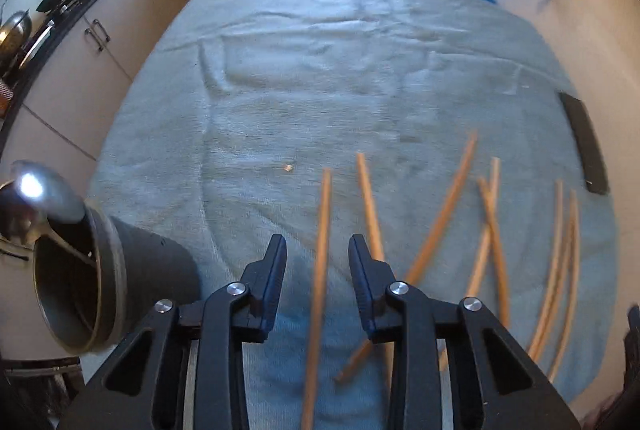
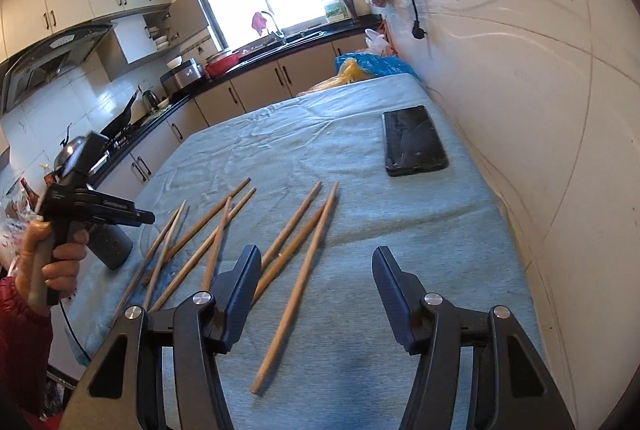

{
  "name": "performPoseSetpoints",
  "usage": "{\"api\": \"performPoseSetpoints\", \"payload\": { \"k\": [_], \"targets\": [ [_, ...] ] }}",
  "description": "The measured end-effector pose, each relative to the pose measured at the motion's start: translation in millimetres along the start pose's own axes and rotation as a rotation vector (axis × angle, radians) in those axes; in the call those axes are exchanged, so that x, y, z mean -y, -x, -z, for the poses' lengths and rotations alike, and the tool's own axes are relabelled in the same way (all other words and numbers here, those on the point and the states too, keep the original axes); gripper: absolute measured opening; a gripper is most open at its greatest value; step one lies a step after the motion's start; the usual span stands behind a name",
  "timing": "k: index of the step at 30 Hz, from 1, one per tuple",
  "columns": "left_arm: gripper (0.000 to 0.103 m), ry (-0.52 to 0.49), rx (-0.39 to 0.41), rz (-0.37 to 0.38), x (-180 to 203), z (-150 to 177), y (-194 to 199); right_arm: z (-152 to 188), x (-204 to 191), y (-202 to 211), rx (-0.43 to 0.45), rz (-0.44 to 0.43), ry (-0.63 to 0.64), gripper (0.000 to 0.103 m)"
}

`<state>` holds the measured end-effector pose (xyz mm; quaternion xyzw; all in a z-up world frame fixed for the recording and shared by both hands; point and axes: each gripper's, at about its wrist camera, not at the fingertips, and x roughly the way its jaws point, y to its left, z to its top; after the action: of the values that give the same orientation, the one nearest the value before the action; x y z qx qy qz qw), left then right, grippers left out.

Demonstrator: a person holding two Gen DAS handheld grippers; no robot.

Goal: Organize utensils
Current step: 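Move the left tool to a wooden chopstick and close on it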

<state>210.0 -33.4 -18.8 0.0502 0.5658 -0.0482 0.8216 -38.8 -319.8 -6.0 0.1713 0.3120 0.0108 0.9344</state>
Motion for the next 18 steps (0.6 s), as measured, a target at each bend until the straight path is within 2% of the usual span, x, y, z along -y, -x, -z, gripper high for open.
{"api": "performPoseSetpoints", "payload": {
  "k": [3,7,11,15,18],
  "targets": [
    [0.031,0.005,-0.016,-0.025,0,-7,-12,-1,6,2,0.003,0.0,-0.011,0.062],
    [0.031,0.002,-0.038,-0.023,2,-16,-26,-1,10,3,0.005,-0.004,-0.023,0.062],
    [0.016,-0.01,-0.047,-0.024,4,-20,-36,-4,11,2,-0.004,-0.003,-0.034,0.062],
    [0.012,-0.012,-0.043,-0.026,4,-20,-43,-12,10,1,-0.019,0.003,-0.044,0.062],
    [0.007,-0.028,-0.012,-0.036,6,-16,-42,-21,6,-3,-0.039,0.018,-0.044,0.062]
  ]
}}
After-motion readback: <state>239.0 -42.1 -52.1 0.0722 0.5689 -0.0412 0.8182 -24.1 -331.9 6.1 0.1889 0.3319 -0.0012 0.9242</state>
